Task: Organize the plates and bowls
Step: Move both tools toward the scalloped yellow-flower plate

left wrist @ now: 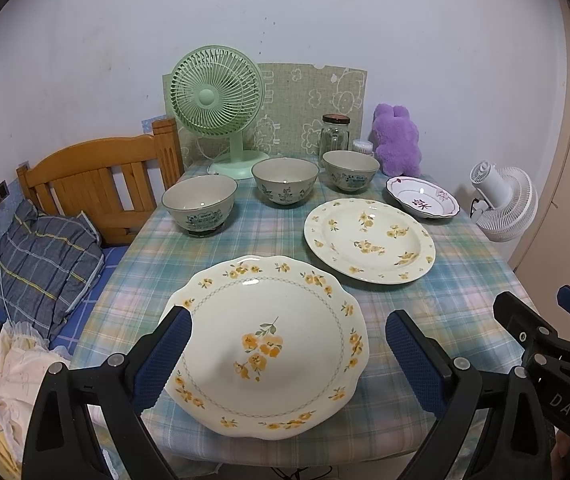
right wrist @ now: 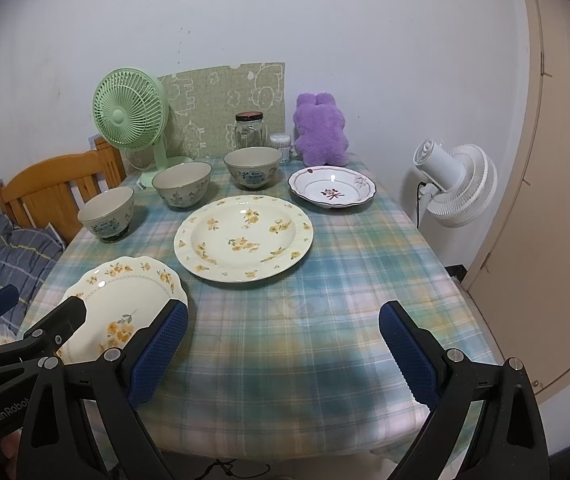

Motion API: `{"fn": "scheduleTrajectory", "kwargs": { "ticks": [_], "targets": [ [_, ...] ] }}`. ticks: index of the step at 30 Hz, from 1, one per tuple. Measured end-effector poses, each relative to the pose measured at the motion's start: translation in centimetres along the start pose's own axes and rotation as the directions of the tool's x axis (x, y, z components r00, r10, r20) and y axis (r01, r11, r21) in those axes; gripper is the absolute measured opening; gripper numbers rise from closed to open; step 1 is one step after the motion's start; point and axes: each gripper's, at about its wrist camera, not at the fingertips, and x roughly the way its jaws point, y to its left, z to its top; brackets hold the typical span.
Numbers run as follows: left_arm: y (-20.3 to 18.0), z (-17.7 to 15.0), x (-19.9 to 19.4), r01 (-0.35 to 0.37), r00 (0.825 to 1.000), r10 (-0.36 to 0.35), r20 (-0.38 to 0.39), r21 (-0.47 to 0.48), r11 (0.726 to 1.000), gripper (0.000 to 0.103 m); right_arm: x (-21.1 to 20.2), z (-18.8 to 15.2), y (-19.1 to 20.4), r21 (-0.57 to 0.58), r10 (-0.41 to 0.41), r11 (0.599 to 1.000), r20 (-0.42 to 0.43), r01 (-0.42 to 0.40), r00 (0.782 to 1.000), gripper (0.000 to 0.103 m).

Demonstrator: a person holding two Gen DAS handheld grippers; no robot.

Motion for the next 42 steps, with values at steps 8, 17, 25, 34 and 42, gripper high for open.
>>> {"fn": "scheduleTrajectory", "kwargs": {
  "ticks": [8,17,25,34,42],
  "targets": [
    [0.0,0.0,0.0,0.001,1.000,-0.001,0.000,-0.001,1.000,0.098,0.0,-0.1,-0.1,-0.001,-0.001,1.000,0.001,0.001,1.000,0.098],
    [0.1,-0.1,0.0,0.000,1.000,0.000,0.000,0.001,1.000,0.098,0.0,-0.1,-0.1,0.000,-0.001,1.000,0.002,0.001,1.000,0.098],
    [0.1,-0.2,-0.1,0.002,1.000,-0.002,-0.002,0.000,1.000,0.097,-0.1,-0.1,-0.1,-0.003,-0.007,1.000,0.005,0.007,1.000,0.098],
    [0.3,-0.2,0.2,-0.054,0.999,0.054,-0.006,0.005,0.999,0.091,0.7,-0.2,-0.4,-0.015,0.032,0.999,-0.008,-0.032,0.999,0.097],
    [1.5,0.3,1.6,-0.087,0.996,0.087,-0.036,-0.009,0.996,0.088,2.4,0.1,1.4,-0.038,0.072,0.997,-0.044,-0.074,0.996,0.097]
  ]
}}
